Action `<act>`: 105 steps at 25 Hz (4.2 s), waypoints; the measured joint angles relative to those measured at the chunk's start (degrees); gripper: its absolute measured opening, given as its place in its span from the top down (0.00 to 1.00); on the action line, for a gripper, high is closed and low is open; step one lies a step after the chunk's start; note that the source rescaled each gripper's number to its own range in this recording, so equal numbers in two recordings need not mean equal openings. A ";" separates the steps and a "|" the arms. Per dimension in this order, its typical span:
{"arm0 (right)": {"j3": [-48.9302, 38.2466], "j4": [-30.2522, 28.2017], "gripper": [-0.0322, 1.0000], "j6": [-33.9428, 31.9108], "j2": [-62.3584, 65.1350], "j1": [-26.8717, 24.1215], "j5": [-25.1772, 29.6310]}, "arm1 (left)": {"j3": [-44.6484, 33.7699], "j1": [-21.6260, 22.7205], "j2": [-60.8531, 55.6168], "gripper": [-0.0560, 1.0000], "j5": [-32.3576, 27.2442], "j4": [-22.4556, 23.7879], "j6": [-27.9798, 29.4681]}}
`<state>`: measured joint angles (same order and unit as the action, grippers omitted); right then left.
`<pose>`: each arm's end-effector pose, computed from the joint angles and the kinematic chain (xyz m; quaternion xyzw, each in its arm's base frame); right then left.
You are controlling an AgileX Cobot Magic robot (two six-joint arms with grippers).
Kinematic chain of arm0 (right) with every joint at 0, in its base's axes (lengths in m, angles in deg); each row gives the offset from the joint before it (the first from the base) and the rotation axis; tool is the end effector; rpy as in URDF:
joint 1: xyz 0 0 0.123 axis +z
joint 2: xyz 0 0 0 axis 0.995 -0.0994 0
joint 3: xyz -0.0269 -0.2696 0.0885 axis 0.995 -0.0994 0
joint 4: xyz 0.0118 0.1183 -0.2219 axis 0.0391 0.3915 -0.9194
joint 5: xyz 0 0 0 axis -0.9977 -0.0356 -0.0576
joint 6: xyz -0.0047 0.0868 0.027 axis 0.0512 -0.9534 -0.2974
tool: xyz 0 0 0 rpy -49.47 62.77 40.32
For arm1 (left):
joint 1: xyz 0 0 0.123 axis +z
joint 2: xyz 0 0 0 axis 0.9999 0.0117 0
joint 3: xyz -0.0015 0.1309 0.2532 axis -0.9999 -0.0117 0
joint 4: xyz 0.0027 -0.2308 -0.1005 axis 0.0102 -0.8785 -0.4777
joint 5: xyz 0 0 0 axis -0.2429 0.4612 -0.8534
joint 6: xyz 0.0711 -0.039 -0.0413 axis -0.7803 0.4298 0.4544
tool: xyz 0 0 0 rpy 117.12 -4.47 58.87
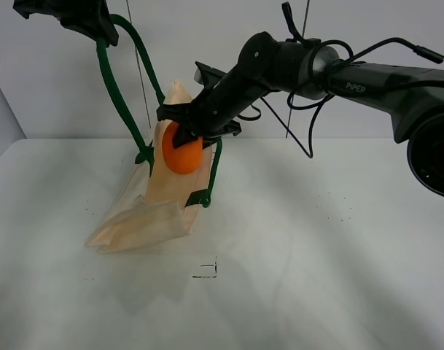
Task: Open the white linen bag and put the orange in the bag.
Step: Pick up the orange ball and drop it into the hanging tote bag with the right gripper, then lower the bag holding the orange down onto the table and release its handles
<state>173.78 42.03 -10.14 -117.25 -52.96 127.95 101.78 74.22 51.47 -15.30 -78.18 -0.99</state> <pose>0.4166 0.2944 0.2369 -0.1751 0.9036 0.3097 0.2386 0.3891 -0.1080 0.4305 0.0361 0.9279 -0.0990 0.3577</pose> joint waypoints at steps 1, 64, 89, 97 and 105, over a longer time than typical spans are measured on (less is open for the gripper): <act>0.00 0.05 0.96 0.00 0.00 0.00 -0.34 | 0.00 0.00 0.00 0.95 0.00 0.00 0.00; 10.45 -34.41 0.00 -10.01 -1.47 -28.13 25.81 | 0.00 0.00 0.05 0.95 0.00 -1.30 -0.18; -69.01 -35.48 0.00 -8.93 68.13 -28.85 23.83 | 0.00 0.00 0.05 0.95 0.00 -1.33 -0.36; -83.32 -35.48 0.00 -8.93 99.06 -28.85 15.37 | 0.00 0.00 0.05 0.95 0.00 -1.33 -0.36; -83.93 -35.38 0.00 -8.93 116.81 -28.85 15.20 | 0.00 0.00 0.05 0.95 0.00 -1.33 -0.95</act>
<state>89.85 6.66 -19.07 -0.44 -81.81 143.15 101.78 74.22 51.52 -15.30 -79.51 -1.93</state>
